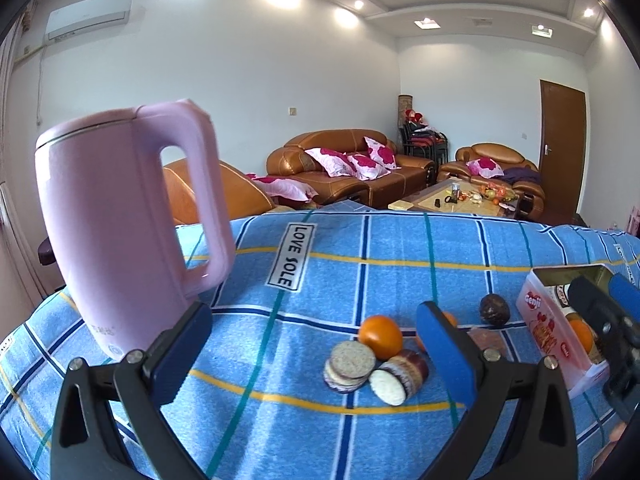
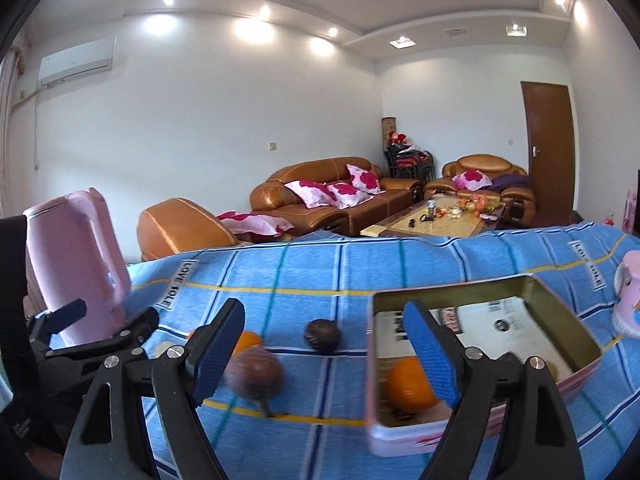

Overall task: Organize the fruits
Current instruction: 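Close the right gripper around the purple passion fruit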

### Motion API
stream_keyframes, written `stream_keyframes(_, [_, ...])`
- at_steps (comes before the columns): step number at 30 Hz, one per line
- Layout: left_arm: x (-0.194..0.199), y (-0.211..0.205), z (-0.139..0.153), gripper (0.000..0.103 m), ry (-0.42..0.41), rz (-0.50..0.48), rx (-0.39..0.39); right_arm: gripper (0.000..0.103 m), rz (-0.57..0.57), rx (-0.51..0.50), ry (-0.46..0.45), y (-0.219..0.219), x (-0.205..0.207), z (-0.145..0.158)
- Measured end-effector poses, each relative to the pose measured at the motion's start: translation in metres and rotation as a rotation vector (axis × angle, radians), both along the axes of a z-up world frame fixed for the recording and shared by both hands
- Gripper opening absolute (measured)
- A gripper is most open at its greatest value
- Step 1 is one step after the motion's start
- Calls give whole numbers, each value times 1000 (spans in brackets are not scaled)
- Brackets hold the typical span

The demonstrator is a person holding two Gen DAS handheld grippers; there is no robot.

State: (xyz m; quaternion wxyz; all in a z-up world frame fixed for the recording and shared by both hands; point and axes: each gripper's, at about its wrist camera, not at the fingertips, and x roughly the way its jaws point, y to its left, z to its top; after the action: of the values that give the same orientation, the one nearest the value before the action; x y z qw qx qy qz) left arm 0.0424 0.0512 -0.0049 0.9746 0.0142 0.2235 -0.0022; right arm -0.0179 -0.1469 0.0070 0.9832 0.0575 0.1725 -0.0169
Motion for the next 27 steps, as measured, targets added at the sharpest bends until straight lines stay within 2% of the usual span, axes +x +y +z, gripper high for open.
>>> stream_keyframes(7, [6, 16, -2, 103, 30, 24, 10, 83, 31, 4, 40, 18, 9, -4])
stream_keyframes(13, [18, 29, -9, 103, 95, 57, 10, 83, 58, -4, 86, 28, 16, -7])
stream_keyframes(16, [25, 34, -13, 103, 131, 81, 28, 83, 88, -13, 136, 32, 23, -11])
stream_keyframes(21, [32, 51, -20, 103, 190, 135, 18, 82, 136, -71, 286, 42, 33, -25])
stream_keyframes(26, [36, 60, -25, 103, 223, 174, 8, 64, 167, -114, 347, 49, 42, -33])
stream_keyframes(27, [36, 60, -25, 103, 223, 174, 7, 63, 166, -113, 361, 49, 45, -34])
